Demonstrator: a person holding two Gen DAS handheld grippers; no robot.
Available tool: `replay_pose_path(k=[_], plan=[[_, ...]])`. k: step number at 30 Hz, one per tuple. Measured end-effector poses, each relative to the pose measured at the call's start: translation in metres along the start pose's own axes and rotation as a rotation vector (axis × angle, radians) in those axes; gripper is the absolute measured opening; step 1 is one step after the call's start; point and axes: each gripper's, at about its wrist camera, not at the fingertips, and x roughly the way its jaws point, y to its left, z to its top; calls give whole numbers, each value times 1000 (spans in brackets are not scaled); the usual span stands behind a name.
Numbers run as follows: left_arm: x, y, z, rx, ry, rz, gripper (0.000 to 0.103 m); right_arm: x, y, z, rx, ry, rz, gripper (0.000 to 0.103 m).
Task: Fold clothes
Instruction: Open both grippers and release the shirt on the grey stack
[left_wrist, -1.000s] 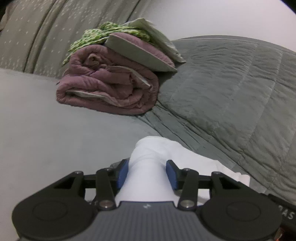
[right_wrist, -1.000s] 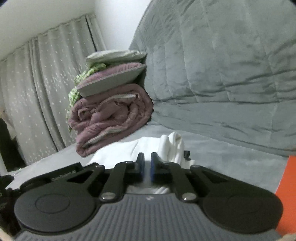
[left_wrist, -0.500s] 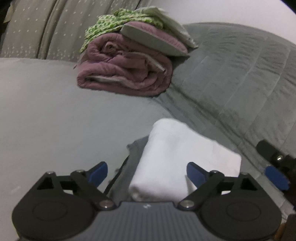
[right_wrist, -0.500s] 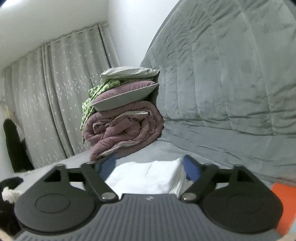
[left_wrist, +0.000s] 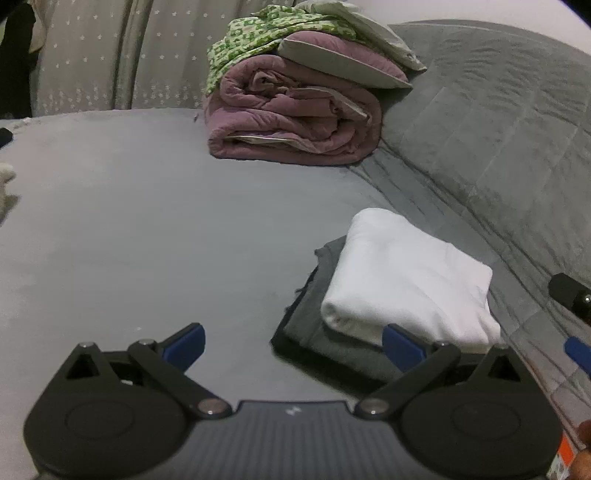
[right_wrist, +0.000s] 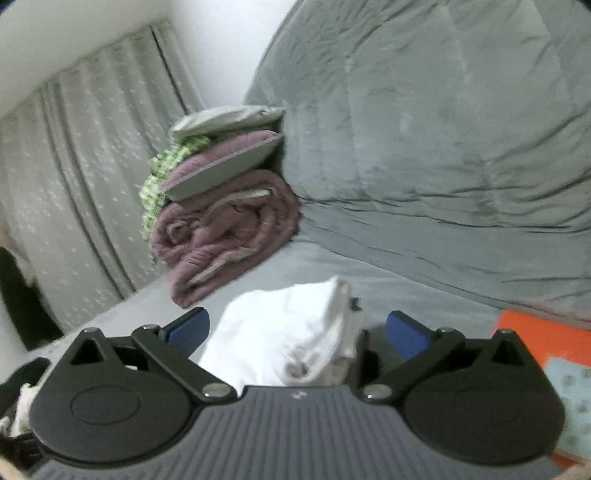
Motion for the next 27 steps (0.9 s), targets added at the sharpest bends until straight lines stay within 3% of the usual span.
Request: replay_pose_path(k=[12, 19, 27], plan=[[-79, -8, -4, 91, 31, 80, 102, -73, 35, 16, -69, 98, -61, 103], [-134, -5, -14, 134, 40, 124, 102, -124, 63, 18, -99, 96, -62, 103], [-187, 13, -30, 112, 45, 111, 102, -174, 94, 6, -149, 95, -36, 103]])
